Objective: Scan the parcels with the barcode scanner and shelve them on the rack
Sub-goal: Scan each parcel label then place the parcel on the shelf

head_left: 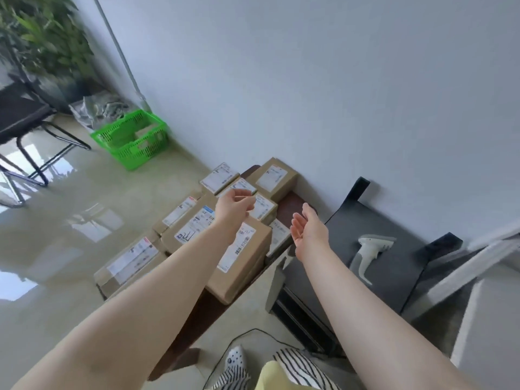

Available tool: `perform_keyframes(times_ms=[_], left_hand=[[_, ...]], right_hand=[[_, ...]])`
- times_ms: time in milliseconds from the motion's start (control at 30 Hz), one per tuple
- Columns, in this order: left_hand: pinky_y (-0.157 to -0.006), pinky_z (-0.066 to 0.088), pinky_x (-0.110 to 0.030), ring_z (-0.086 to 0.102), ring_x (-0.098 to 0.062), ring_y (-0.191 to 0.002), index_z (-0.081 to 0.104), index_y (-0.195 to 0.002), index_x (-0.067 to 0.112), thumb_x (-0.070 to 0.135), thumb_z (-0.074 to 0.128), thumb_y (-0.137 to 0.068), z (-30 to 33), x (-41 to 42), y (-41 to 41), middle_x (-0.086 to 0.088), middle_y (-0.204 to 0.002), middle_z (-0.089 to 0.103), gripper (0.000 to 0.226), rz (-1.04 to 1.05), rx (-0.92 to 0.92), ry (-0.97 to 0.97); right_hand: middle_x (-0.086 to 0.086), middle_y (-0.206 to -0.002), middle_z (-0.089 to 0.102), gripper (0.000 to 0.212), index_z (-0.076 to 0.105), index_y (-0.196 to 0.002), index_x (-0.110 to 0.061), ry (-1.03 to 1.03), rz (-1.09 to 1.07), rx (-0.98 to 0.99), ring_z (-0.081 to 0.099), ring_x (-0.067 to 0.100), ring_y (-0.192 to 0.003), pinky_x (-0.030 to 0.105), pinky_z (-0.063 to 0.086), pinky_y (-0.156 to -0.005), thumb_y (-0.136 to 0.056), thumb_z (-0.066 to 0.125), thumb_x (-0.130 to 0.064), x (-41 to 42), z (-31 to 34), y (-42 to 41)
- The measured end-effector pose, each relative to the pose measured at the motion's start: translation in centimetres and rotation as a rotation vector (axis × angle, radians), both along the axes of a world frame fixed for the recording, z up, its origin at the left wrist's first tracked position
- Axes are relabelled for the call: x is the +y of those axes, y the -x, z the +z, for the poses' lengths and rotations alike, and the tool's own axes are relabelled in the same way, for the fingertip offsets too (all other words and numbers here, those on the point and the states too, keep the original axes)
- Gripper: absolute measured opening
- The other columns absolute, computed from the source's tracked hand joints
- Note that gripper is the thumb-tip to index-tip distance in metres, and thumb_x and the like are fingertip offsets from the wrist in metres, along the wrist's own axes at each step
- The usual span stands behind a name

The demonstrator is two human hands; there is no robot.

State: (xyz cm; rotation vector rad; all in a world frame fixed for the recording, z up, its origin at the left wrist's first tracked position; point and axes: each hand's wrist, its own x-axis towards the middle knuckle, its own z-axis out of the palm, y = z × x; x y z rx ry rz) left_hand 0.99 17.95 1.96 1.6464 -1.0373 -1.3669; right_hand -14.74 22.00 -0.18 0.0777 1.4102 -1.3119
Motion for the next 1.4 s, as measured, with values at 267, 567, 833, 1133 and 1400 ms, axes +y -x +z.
perform_keyframes(times_ms=[267,567,833,1133,1400], left_hand=[[-0.076,0.05,-0.029,0.065,-0.014,-0.091,0.061,-0.111,0.019,0.026,0.071,-0.093,-2.2,-10.5,-0.5,0.003,-0.1,0.068,0.022,-0.208,-0.2,0.037],[-0.091,0.044,-0.03,0.056,-0.018,-0.117,0.054,-0.135,0.013,0.035,0.07,-0.094,-10.4,-23.6,1.1,-0.002,-0.129,0.059,0.05,-0.448,-0.601,0.027],[-0.097,0.045,-0.039,0.051,-0.028,-0.127,0.036,-0.15,0.01,0.042,0.062,-0.097,-18.1,-31.4,5.1,-0.01,-0.147,0.043,0.067,-0.707,-0.921,-0.085],[-0.067,0.044,-0.034,0.057,-0.024,-0.091,0.047,-0.126,0.006,0.05,0.054,-0.1,-23.5,-34.3,5.9,-0.007,-0.107,0.06,0.052,-0.759,-1.023,-0.26],[-0.081,0.045,-0.031,0.054,-0.02,-0.106,0.03,-0.153,0.016,0.032,0.066,-0.096,-21.5,-32.8,5.8,-0.006,-0.136,0.041,0.07,-0.658,-0.777,-0.147]], right_hand=[[0.001,-0.091,0.062,0.026,0.065,-0.099,-0.014,-0.094,0.045,0.047,0.059,0.013,-0.082,0.027,0.053,-0.083,-0.09,0.072,-0.038,-9.2,-2.7,0.4],[0.005,-0.092,0.056,0.048,0.06,-0.127,-0.006,-0.203,0.248,0.134,0.055,0.02,-0.085,0.043,0.049,-0.103,-0.093,0.068,-0.037,-21.2,-12.2,3.1],[0.009,-0.153,0.041,0.084,0.033,-0.154,-0.014,-0.316,0.402,0.14,0.041,0.027,-0.138,0.047,0.036,-0.116,-0.087,0.073,-0.045,-26.4,-20.7,4.4],[0.005,-0.146,0.051,0.063,0.043,-0.148,-0.013,-0.303,0.539,0.073,0.048,0.022,-0.127,0.036,0.035,-0.11,-0.095,0.064,-0.042,-28.0,-24.5,3.7],[0.001,-0.114,0.07,0.037,0.059,-0.13,-0.022,-0.241,0.335,-0.067,0.064,0.018,-0.106,0.035,0.049,-0.096,-0.096,0.063,-0.037,-27.2,-23.5,2.9]])
